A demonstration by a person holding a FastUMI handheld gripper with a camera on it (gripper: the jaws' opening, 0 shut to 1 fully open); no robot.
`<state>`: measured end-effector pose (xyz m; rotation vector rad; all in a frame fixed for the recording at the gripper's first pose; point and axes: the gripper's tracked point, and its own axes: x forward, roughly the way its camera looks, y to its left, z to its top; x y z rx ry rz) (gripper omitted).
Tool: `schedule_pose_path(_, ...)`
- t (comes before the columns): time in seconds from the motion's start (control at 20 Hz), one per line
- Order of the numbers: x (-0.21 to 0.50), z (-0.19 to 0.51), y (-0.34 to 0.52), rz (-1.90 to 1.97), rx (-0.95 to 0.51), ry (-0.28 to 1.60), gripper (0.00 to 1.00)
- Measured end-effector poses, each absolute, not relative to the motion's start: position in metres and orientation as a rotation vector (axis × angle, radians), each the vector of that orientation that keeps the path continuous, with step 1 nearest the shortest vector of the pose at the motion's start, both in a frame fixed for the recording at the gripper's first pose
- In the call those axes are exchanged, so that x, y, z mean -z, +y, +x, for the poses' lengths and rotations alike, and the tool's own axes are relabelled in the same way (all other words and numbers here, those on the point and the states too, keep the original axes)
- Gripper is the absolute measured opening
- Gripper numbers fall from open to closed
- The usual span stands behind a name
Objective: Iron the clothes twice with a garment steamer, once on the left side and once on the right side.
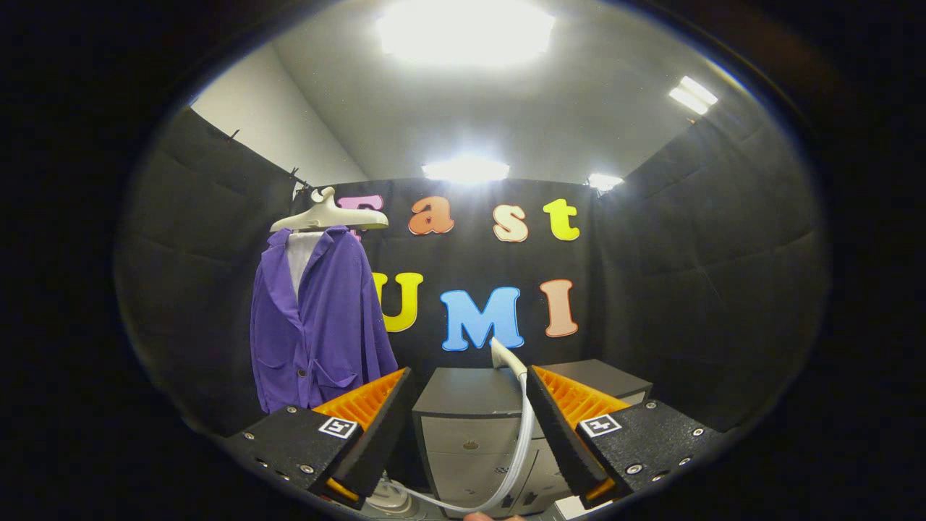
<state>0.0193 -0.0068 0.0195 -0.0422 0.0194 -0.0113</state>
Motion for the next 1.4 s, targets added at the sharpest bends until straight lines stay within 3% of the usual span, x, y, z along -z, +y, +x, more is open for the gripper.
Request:
schedule_pose_path(0.35, -0.036, 0.05, -0.026, -0.092, 0.052, 0.051, 0.95)
schedule_pose_path(0.75, -0.041, 0.153, -0.069, 0.03, 0.101, 0.089, 0.95)
schedule_pose_path(1.15, 0.0, 0.282, -0.143, 0.261, 0.187, 0.224, 0.95)
schedule_pose_path(1.4, 0.053, 0.347, -0.153, 0.431, 0.137, 0.36, 0.95)
